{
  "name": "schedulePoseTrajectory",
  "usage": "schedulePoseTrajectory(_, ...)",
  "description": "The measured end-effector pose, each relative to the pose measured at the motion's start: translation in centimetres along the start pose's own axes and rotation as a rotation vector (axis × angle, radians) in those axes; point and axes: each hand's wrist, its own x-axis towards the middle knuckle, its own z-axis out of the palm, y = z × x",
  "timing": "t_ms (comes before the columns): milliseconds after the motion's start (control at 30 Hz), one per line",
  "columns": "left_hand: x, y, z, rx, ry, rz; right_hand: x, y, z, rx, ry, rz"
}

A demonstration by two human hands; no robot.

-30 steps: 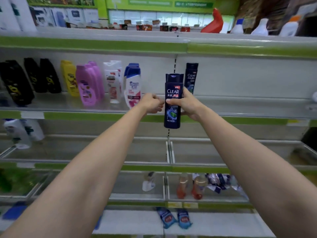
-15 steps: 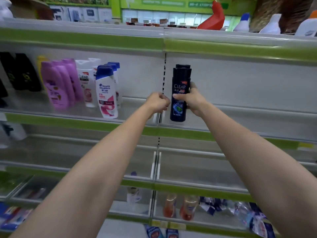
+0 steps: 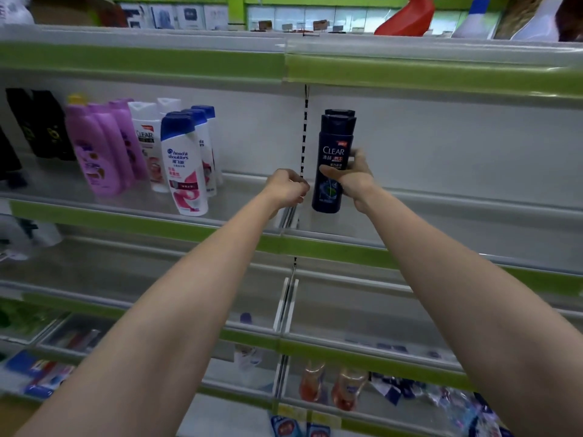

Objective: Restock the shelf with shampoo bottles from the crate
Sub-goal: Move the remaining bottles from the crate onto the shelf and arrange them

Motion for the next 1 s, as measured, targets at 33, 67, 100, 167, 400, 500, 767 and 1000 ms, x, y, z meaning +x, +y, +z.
schedulePoseTrajectory(33, -0.3, 0.0, -0.2, 0.002, 0.001, -0.003, 0.0, 0.1, -0.1, -0.022, 0.034, 0.029)
schedulePoseTrajectory(67, -0.6, 0.0, -0.4, 0.005, 0.0, -0.005, -0.1, 0.1, -0.1, -0.057, 0.066, 0.05)
schedulePoseTrajectory(100, -1.0, 0.0, -0.5, 0.008, -0.002, -0.003, -0.3, 0.1, -0.3, -0.105, 0.091, 0.06)
schedulePoseTrajectory(167, -1.9, -0.1, -0.8, 0.015, -0.013, 0.018, -1.1, -0.1, -0.5, -0.225, 0.122, 0.062)
schedulePoseTrajectory(400, -5.1, -0.1, -1.7, 0.087, -0.058, 0.07, -5.7, -1.8, -0.2, -0.358, 0.062, 0.011)
schedulePoseTrajectory(500, -5.9, -0.3, -2.2, 0.155, -0.073, 0.083, -7.6, -1.7, 0.8, -0.365, -0.129, 0.002)
schedulePoseTrajectory(767, -7.6, -2.1, -5.1, 0.532, 0.026, 0.016, -8.0, -1.5, 4.3, -0.694, -0.55, -0.096)
schedulePoseTrajectory(1000, -9.8, -4.1, -5.2, 0.662, 0.004, -0.201, -8.3, -1.1, 7.8, -0.973, -0.97, -0.243)
